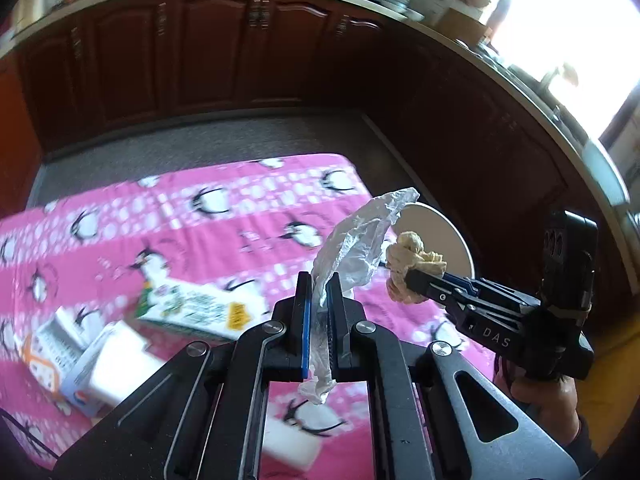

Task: Collect trash
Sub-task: 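Carry tissue and paper ball over the white bin and release both, then move both open grippers back over the table toward the orange bag and foam block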

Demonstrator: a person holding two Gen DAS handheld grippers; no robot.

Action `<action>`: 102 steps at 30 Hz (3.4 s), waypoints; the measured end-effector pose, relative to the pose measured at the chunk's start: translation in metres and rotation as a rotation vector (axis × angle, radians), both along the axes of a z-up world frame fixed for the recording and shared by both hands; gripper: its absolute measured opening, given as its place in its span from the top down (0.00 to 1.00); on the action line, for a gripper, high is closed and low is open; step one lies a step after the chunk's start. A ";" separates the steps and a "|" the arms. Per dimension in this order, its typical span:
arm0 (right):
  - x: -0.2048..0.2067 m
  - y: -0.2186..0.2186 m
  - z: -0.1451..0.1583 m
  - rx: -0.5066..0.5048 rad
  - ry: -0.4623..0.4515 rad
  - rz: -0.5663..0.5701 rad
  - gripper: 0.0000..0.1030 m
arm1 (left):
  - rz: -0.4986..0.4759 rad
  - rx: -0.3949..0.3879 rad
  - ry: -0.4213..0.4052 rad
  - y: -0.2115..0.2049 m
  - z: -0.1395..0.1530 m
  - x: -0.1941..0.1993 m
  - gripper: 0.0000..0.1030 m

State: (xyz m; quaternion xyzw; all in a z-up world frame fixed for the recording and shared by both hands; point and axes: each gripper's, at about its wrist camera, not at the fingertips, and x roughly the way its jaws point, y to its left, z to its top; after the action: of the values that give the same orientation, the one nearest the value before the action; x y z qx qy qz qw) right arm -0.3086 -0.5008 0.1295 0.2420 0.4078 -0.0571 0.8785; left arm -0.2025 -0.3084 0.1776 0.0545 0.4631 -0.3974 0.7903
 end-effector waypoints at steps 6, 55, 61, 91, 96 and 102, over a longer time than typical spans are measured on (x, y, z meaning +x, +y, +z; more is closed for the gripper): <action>-0.041 -0.050 0.000 -0.023 0.019 -0.114 0.79 | -0.089 0.015 -0.033 -0.058 0.007 -0.018 0.96; -0.079 -0.116 -0.034 -0.100 0.163 -0.334 0.53 | -0.092 0.066 -0.093 -0.162 -0.045 -0.046 0.45; -0.072 -0.092 -0.020 -0.120 0.148 -0.299 0.46 | -0.056 0.076 -0.130 -0.130 -0.037 -0.046 0.45; 0.000 0.078 0.012 -0.153 0.085 0.055 0.38 | 0.196 0.137 -0.164 0.063 -0.025 -0.017 0.45; 0.008 0.105 0.006 -0.125 0.092 0.125 0.37 | 0.246 0.148 -0.152 0.096 -0.028 -0.010 0.45; 0.011 0.138 0.000 -0.089 0.110 0.246 0.37 | 0.305 0.147 -0.100 0.148 -0.029 0.007 0.45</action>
State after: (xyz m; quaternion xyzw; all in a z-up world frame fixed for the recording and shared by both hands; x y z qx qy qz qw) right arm -0.2974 -0.3625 0.1294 0.1475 0.4791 0.0200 0.8651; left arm -0.1958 -0.1605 0.1490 0.0609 0.4538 -0.2350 0.8574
